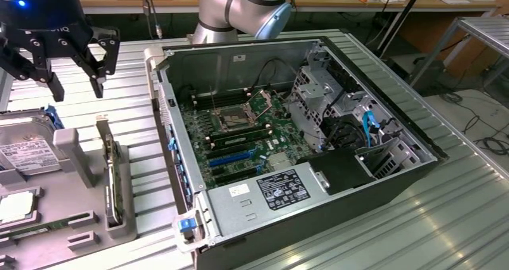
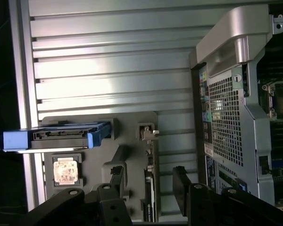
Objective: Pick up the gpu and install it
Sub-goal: 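Pick up the gpu and move the gpu toward the slot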
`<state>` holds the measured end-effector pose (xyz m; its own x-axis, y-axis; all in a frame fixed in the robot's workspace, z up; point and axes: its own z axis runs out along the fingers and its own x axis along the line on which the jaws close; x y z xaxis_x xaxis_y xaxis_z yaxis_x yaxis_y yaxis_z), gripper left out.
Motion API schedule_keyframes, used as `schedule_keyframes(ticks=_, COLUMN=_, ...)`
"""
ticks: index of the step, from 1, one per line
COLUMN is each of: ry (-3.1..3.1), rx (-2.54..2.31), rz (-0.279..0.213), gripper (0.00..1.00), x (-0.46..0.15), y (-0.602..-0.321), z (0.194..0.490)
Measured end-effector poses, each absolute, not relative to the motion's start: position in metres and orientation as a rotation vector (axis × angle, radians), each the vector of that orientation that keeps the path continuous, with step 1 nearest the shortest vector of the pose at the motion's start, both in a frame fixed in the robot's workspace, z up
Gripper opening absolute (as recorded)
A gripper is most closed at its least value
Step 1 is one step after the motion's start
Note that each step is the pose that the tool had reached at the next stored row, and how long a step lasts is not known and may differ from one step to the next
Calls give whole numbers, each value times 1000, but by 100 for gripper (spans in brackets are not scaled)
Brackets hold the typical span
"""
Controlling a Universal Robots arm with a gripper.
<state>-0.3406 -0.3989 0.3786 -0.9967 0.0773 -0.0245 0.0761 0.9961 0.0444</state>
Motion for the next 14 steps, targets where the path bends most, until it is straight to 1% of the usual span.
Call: schedule_keyframes(ticks=14, ry=3112, rx=120, rz=68, gripper=54, x=-341, y=-399, z=365)
